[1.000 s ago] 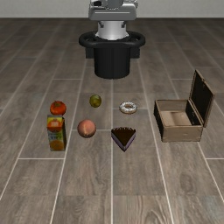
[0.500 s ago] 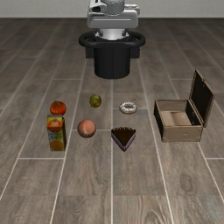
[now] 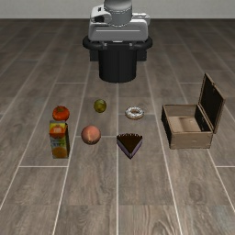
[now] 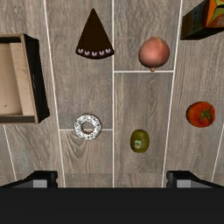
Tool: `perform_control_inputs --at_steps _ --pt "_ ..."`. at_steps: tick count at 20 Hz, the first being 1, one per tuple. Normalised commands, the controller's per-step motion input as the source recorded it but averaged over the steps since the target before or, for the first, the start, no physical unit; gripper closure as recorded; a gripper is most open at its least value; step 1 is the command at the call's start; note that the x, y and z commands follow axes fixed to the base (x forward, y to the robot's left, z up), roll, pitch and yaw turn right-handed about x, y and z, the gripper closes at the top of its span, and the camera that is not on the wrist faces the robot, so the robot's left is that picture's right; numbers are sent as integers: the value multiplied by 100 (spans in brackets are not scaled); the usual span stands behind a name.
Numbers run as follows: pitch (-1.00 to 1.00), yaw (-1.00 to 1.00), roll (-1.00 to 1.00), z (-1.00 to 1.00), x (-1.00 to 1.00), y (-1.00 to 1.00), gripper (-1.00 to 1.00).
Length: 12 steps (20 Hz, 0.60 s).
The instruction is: Pick up the cake and place it in the box
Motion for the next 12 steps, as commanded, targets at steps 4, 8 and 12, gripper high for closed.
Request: perform_control_inputs --at_steps 4,8,12 --pt "0 0 0 0 100 0 -100" --pt "0 0 0 0 100 0 -100" --pt "0 0 0 0 50 50 -100"
